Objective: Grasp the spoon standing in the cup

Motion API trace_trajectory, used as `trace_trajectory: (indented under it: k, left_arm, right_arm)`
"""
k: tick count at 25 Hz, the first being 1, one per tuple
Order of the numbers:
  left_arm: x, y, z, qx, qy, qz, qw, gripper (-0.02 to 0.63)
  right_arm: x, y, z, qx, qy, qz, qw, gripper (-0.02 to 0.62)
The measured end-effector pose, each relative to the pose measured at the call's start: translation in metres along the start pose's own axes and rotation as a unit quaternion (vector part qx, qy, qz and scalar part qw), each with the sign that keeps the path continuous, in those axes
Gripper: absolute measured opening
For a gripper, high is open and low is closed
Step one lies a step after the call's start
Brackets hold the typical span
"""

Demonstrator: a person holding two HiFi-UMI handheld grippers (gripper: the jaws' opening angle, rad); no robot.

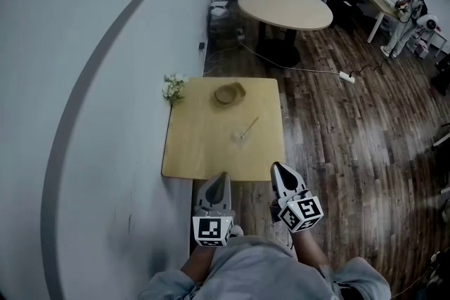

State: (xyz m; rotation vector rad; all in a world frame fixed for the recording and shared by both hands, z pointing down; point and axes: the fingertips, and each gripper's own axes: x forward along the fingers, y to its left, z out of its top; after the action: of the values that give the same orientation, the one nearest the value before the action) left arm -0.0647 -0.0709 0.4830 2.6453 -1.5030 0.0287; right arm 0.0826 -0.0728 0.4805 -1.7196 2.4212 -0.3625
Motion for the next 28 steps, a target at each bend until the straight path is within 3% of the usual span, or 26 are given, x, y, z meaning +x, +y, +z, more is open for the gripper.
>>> trace_trajectory:
  k: [9, 19, 20, 21, 28]
  left_arm:
    - [0.034, 0.033, 0.003, 0.003, -0.003, -0.007, 1.0, 0.002]
    - [0.097, 0.052, 0.011, 0.002, -0.003, 0.017, 0.9999, 0.002]
    - [0.103, 0.053, 0.013, 0.002, -0.004, 0.02, 0.9998, 0.002]
    - [0.109, 0.055, 0.014, 0.002, -0.004, 0.025, 0.9997, 0.002]
    - [0.136, 0.065, 0.014, 0.001, 0.001, 0.056, 0.9984, 0.002]
  right_arm:
    - [0.046, -0.008, -0.006, -0.004, -0.002, -0.016, 1.0, -0.002]
    - [0.111, -0.062, -0.025, -0.023, 0.044, -0.014, 0.999, 0.0]
    - [0.119, -0.069, -0.025, -0.028, 0.046, -0.013, 0.998, 0.044]
    - [0.127, -0.074, -0.028, -0.032, 0.052, -0.009, 0.998, 0.163]
    - [0.167, -0.116, -0.058, -0.04, 0.101, -0.01, 0.994, 0.158]
